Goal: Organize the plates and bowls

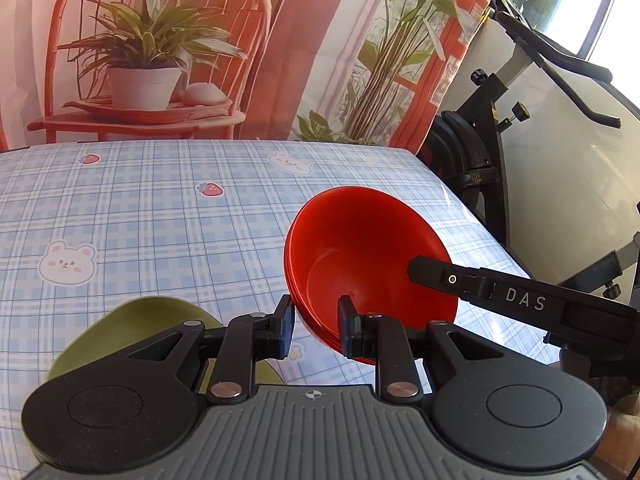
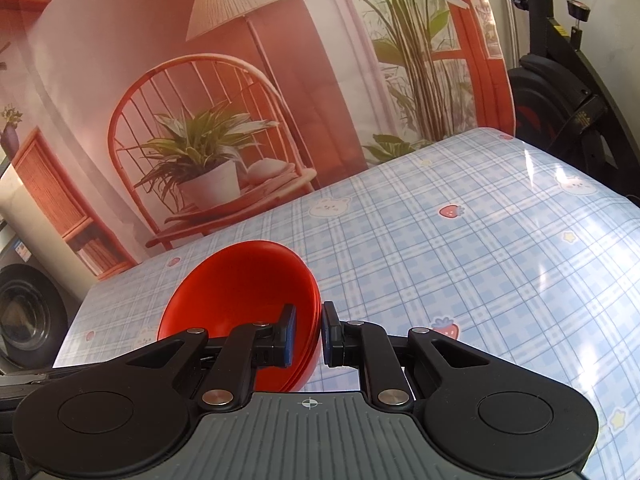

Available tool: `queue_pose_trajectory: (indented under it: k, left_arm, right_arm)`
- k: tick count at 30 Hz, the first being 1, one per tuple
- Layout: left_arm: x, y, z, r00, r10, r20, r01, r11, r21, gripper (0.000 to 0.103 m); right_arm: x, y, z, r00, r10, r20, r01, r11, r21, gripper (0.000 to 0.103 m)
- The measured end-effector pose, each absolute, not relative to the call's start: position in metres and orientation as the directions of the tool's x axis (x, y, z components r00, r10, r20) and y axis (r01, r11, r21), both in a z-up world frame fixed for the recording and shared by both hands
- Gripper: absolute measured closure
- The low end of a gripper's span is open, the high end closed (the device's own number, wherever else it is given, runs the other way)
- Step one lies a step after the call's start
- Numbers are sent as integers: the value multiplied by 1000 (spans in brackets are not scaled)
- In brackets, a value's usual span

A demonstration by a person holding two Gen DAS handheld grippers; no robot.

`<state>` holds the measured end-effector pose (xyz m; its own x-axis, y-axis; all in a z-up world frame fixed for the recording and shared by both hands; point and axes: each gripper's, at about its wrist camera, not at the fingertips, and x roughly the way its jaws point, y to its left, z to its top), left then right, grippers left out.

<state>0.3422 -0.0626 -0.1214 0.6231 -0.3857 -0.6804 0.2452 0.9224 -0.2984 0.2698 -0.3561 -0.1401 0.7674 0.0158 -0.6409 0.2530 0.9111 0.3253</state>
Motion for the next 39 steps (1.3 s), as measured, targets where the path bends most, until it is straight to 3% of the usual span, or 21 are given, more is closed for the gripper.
queue_pose_trajectory:
  k: [25,39]
  left_arm:
    - [284,29,-117,659,-345,-669,123,926,-357,79]
    - [264,38,-133,642,-299,-706,69,939,-336,79]
  right_arm:
    - [268,-256,-142,725,117,-678,131,944,303,90]
    - [272,-232,-160,685,147,-714,104,950,295,90]
